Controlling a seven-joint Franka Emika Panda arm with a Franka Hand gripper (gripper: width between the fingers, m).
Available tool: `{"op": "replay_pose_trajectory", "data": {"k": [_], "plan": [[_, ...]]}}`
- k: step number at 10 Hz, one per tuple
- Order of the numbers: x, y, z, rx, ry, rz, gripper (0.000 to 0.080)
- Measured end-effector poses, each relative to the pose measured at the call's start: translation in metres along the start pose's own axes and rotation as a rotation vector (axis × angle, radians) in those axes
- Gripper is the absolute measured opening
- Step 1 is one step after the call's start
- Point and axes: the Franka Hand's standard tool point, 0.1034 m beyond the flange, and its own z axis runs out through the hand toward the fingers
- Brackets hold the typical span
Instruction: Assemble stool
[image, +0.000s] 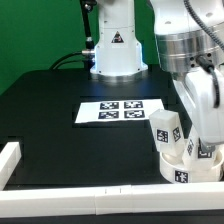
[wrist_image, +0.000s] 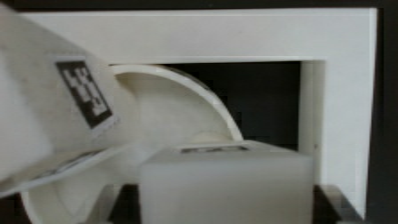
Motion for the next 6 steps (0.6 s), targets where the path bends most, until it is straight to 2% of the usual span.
{"op": "replay_pose_trajectory", "data": {"k": [1,2,3,4,5,6], "plan": [[-0.004,0.001,-0.003,0.004,0.001,0.228,0.0334],[-0.010,0.002,0.001,0.050,0.013,0.456,0.0334],[-0.015,0.002,0.003,0.093,0.022,0.426,0.0334],[-0.014,0.003,0.003,0.084,0.024,0.384,0.0334],[-0.014,0.003,0.003,0.085,0.027,0.351,0.0439],[-0.016,0.001,0.001,0.088,0.026,0.299,0.0591]]}}
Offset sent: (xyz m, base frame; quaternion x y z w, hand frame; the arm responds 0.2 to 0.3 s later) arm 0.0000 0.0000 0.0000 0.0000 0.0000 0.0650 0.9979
